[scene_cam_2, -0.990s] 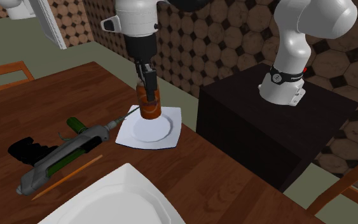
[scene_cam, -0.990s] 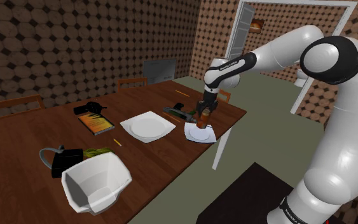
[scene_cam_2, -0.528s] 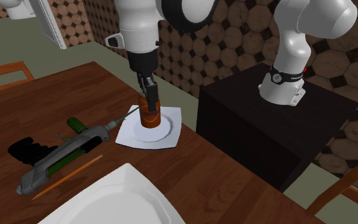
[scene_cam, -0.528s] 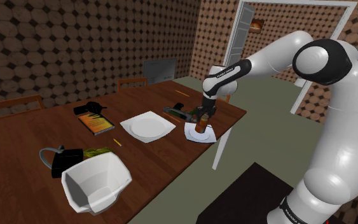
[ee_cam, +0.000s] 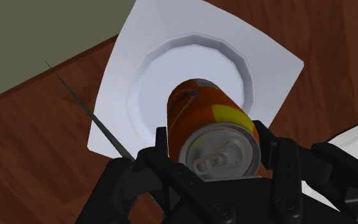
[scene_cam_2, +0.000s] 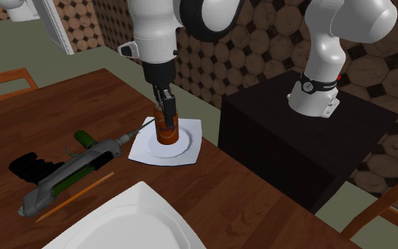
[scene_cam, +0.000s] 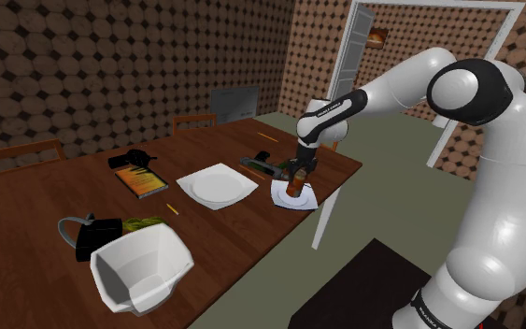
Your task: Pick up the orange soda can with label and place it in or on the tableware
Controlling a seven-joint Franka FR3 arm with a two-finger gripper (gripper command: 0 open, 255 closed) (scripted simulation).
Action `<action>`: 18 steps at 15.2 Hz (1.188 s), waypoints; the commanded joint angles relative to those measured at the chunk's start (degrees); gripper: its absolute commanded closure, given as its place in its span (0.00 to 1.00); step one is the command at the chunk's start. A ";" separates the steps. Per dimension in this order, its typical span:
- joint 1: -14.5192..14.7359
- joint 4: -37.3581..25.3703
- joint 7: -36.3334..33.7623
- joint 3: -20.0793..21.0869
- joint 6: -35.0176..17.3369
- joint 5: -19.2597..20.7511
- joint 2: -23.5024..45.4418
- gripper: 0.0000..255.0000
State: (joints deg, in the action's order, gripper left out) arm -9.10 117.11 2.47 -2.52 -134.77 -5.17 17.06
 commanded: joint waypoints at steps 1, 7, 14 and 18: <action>0.00 -0.01 0.00 0.00 -0.01 0.00 -0.01 0.00; -0.01 -0.42 -0.12 -0.09 1.62 0.17 -1.24 0.00; -0.06 -1.97 -0.41 -0.30 6.27 0.63 -4.35 0.00; -0.06 -1.97 -0.41 -0.30 6.27 0.63 -4.35 0.00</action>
